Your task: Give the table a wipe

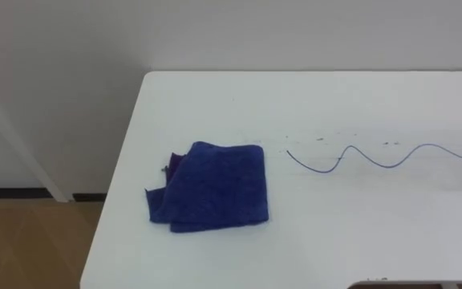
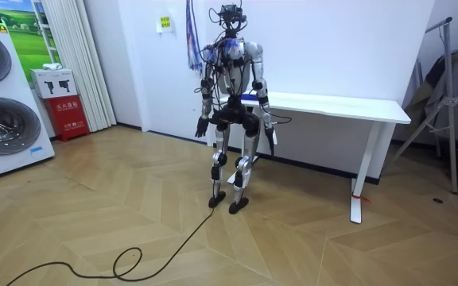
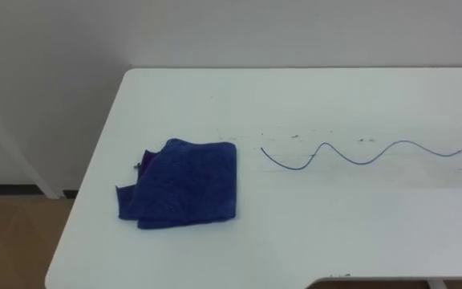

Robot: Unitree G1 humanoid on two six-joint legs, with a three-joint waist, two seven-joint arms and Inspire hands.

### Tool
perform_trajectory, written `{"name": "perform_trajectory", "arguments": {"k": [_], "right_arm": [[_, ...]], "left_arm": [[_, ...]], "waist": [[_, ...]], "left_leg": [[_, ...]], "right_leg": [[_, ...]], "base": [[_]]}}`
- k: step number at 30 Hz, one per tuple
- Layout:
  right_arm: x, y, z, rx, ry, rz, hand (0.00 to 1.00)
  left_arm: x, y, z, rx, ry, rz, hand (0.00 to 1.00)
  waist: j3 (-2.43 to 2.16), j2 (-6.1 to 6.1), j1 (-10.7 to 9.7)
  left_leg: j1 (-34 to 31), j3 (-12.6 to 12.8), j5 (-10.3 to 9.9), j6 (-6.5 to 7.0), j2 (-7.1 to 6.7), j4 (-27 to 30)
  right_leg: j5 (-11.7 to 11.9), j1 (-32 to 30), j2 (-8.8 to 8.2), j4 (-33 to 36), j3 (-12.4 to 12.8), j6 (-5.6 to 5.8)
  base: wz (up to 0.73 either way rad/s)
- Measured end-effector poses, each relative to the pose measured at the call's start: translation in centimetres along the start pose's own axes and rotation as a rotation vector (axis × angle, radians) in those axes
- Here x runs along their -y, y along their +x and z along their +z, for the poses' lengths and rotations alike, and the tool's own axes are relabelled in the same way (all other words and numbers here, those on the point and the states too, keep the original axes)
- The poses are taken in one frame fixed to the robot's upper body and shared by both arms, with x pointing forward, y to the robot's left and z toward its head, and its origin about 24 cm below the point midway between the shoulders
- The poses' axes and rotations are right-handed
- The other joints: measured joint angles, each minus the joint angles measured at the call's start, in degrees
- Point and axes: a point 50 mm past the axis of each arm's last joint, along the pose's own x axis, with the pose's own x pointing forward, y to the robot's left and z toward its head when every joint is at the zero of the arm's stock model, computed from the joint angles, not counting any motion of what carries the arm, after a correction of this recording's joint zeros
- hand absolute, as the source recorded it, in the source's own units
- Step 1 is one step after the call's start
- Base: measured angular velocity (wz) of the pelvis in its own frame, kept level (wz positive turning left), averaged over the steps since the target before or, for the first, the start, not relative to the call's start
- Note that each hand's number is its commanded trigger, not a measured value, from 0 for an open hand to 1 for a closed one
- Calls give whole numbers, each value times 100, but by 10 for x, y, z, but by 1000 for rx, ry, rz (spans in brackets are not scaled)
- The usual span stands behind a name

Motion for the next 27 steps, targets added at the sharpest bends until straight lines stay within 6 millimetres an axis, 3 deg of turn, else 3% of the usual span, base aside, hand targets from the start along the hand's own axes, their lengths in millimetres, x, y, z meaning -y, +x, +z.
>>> {"name": "perform_trajectory", "arguments": {"k": [6,9,12,13,14,15,17,19,20,23,27], "right_arm": [[12,0,-30,-123,492,-76,0],[32,-2,-40,-157,718,-162,0],[66,-6,-41,-135,893,-295,0],[84,-8,-31,-85,932,-364,0],[101,-12,-16,-25,948,-432,0],[109,-15,-7,9,950,-464,0],[139,-28,32,166,953,-554,0],[162,-46,62,319,950,-628,0],[168,-53,72,375,949,-654,0],[190,-105,124,694,820,-816,0],[190,-158,163,974,616,-959,0]], "left_arm": [[-9,1,-16,-66,-112,34,0],[-16,0,-23,-79,-164,63,0],[-30,2,-27,-81,-187,103,0],[-36,3,-28,-78,-192,124,0],[-43,4,-26,-68,-186,147,0],[-46,5,-24,-61,-185,159,0],[-54,6,-15,-24,-187,186,0],[-56,6,-8,8,-174,192,0],[-56,6,-7,16,-174,193,0],[-55,6,-4,34,-143,188,0],[-50,5,-5,42,-113,177,0]], "waist": [[-6,-96,-237],[-11,-179,-362],[-13,-279,-414],[-16,-318,-410],[15,-330,-438],[18,-352,-453],[15,-421,-461],[5,-405,-438],[8,-401,-414],[-35,-363,-388],[-22,-315,-298]], "left_leg": [[93,-45,0,0,-12,-6],[93,-34,0,0,-11,-9],[112,25,0,0,-12,-19],[95,32,0,1,-13,-18],[66,57,0,1,-21,-18],[57,80,0,2,-25,-13],[21,166,0,3,-20,-3],[-31,184,0,3,-22,0],[-56,183,0,3,-22,7],[-158,173,2,6,-21,-3],[-171,167,1,6,-9,-1]], "right_leg": [[-1,151,-5,-101,-33,3],[-2,143,-1,-96,-13,3],[-2,113,12,-89,77,3],[-1,59,16,-66,126,3],[2,45,17,-66,141,6],[8,35,16,-65,143,13],[43,-58,27,-40,202,28],[65,-139,25,-10,251,43],[65,-167,22,8,256,45],[102,-284,24,50,254,61],[105,-308,25,95,190,61]], "base": [[3],[-5],[-15],[-25],[-20],[-7],[-7],[-13],[-9],[-7],[2]]}}
